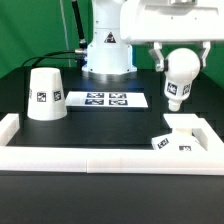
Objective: Assemble lamp
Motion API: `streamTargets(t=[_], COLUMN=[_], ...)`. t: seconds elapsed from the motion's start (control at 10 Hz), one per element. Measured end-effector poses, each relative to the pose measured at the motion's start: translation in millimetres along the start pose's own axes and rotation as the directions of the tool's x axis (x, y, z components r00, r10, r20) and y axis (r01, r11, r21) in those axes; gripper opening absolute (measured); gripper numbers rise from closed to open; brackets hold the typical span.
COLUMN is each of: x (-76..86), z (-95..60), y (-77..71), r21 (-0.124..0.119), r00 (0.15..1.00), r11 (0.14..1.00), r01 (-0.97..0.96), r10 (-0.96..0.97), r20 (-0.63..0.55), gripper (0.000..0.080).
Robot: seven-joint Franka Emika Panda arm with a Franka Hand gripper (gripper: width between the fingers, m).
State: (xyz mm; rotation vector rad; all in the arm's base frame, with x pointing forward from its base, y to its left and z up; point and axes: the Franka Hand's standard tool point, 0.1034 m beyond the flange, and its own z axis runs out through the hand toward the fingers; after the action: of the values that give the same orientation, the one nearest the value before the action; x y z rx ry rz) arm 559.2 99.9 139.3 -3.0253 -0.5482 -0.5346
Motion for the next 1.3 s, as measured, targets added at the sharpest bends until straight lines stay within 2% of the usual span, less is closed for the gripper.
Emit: streamTargets(t=[0.2,0.5,0.7,1.0,1.3], x=[-6.3,-6.4,-3.4,18.6,44.3], z=[5.9,6.3,-0.4,-17.0,-16.2], y=[-1.2,-1.3,2.8,8.2,17.2], r21=[0.001,0.002,-0.001,-0.002,0.000], r00=[1.000,1.000,1.000,0.999,0.999], r11=[1.000,1.000,1.000,0.999,0.999], r01=[-0.001,-0.001,0.024,0.032,0.050], r10=[0.001,0.001,-0.024,-0.032,-0.050], r20=[0.006,0.006,0.006,0.002,-0.021], gripper=[0.0579,0.0579,0.0579,0.0579,0.0579])
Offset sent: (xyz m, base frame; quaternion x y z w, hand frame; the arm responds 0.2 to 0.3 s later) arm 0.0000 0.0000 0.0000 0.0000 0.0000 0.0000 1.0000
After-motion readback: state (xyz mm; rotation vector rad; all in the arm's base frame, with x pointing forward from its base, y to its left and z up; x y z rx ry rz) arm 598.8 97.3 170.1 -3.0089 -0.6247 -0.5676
